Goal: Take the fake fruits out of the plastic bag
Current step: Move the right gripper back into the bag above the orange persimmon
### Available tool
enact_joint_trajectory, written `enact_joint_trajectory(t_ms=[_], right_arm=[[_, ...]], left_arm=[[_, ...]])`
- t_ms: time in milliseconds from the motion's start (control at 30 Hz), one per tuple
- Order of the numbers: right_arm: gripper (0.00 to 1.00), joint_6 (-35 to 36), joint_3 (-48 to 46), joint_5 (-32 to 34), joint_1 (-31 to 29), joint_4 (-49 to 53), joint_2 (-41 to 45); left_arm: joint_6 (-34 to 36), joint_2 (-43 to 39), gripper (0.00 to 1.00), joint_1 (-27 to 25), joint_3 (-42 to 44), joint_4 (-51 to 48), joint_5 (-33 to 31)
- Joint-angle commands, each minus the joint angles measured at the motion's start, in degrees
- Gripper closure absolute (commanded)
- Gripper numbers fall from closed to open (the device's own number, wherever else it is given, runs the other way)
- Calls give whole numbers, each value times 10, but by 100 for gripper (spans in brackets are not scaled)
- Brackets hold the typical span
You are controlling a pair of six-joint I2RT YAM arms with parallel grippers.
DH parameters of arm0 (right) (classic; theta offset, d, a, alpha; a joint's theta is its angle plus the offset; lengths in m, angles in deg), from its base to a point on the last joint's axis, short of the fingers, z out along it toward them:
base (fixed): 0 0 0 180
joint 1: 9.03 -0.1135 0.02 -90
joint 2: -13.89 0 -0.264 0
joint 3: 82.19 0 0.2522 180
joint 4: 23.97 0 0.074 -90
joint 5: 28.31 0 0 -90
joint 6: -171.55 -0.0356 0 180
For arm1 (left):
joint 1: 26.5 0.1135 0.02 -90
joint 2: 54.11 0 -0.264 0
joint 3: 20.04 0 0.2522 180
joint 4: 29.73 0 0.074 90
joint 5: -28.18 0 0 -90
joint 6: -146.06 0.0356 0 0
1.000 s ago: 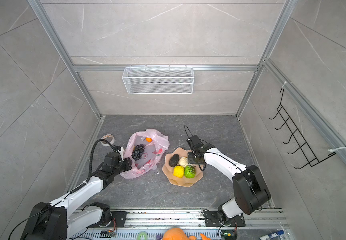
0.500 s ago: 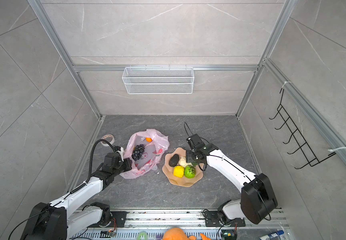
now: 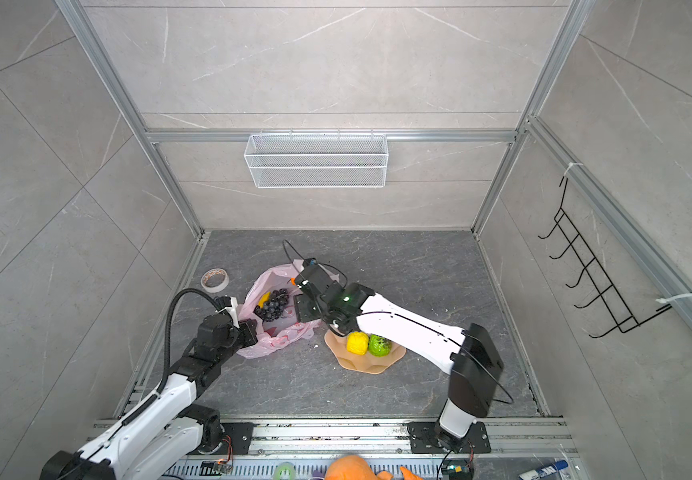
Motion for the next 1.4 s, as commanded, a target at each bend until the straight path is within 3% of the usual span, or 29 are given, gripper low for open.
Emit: enact_joint_trajectory(t_ms=[0,200,567,867,1100,1367], right_arm=[[41,-10,63,-21,-9,-18,-77],[44,-17,160,22,-7,-16,-201],[44,-21,264,101,24,-5,-320],[39,-1,375,114,54,26,-404],[34,30,458,121,58,24,-464],[33,59,465,130,61,-49,-493]], left_arm=[[-23,-65,100,-1,20,-21,-69],[-24,-88,100,-1,30,-17,-71],[0,-4,100,-1,8,32,23],[8,45,100,-3,-2,79,112],[9,47,100,-5,-2,80,110],[8,27,100,-5,2,70,94]])
